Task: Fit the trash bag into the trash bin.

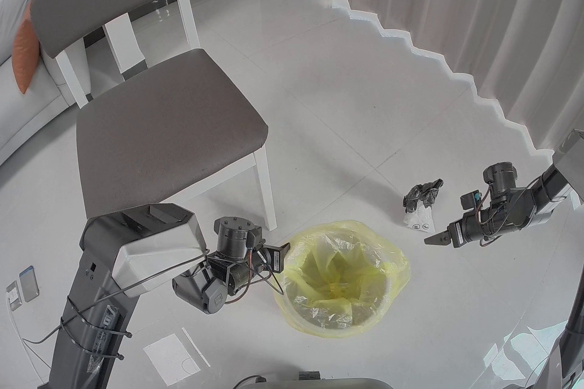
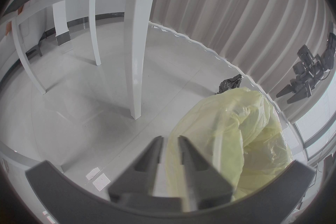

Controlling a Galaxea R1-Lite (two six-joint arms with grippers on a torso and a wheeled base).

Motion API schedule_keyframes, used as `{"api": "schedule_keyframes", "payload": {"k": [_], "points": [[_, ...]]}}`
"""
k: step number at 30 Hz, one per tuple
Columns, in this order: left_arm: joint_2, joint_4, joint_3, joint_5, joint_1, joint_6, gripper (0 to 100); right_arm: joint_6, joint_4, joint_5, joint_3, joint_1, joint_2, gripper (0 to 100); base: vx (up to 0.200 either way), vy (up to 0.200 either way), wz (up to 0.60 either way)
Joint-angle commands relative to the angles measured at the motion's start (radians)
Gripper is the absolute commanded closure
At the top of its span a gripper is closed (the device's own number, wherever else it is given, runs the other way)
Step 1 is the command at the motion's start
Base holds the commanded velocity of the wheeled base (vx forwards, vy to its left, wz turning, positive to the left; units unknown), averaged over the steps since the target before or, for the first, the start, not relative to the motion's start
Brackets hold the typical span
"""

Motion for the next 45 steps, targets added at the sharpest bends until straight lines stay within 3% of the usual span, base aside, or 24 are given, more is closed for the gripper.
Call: {"api": "schedule_keyframes", "payload": {"k": [1,10,20,31,45], "points": [[0.002,-0.002,0.0,0.002,0.006,-0.001,0,0.037,-0.014,0.0,-0.008,0.013,-0.046,0,0.0,0.0,0.0],[-0.021,-0.056,0.067,0.029,0.029,-0.001,0,0.105,-0.103,-0.006,-0.018,0.081,-0.023,0,0.0,0.0,0.0],[-0.042,-0.114,0.116,0.029,0.05,0.002,0,0.074,-0.095,-0.006,-0.069,0.075,0.099,0,0.0,0.0,0.0],[-0.074,-0.117,0.139,0.029,0.045,0.002,0,-0.039,-0.001,-0.006,-0.061,0.019,0.096,0,0.0,0.0,0.0],[-0.14,-0.112,0.158,0.029,0.041,0.0,0,-0.048,0.002,-0.006,-0.063,0.016,0.106,0,0.0,0.0,0.0]]}}
